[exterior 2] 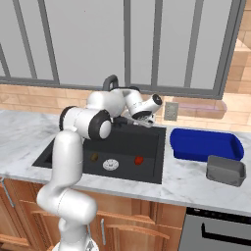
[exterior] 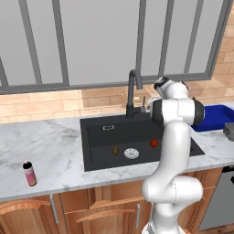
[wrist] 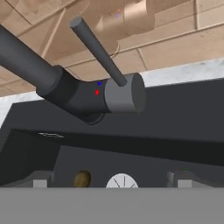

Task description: Pick up all produce items and place them in the sink. Turn on the sink faucet to wash them. Then turn the sink off and put them in the tray.

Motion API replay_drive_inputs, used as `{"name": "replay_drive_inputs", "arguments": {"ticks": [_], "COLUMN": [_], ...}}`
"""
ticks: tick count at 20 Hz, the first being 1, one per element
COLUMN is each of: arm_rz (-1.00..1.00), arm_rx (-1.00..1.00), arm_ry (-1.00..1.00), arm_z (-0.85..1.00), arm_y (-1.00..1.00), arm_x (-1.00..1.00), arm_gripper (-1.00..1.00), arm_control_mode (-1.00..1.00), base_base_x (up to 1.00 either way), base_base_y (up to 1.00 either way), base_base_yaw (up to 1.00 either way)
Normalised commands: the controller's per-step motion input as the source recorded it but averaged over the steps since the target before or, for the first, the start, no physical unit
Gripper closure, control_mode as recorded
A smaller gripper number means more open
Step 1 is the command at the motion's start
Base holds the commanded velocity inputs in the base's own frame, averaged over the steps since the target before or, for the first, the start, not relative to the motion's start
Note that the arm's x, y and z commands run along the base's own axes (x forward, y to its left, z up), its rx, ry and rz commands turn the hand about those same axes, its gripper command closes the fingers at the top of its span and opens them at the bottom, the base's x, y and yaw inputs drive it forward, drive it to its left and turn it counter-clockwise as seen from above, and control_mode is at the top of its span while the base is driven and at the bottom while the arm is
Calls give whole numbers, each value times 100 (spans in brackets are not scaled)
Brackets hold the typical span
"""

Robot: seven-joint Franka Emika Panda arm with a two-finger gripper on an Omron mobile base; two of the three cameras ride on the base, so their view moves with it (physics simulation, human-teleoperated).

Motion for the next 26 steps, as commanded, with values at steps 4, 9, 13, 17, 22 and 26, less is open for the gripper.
{"name": "replay_drive_inputs", "arguments": {"ticks": [4,9,13,17,22,26], "arm_rz": [2,2,1,1,0,0], "arm_rx": [3,2,2,1,1,0], "arm_ry": [-1,-2,-1,0,0,0], "arm_z": [0,0,0,0,0,0], "arm_y": [9,6,3,0,0,6], "arm_x": [5,23,33,37,37,29], "arm_gripper": [-100,-100,-100,-100,-100,-100], "arm_control_mode": [-100,-100,-100,-100,-100,-100], "base_base_x": [0,0,0,0,0,0], "base_base_y": [0,0,0,0,0,0], "base_base_yaw": [0,0,0,0,0,0]}}
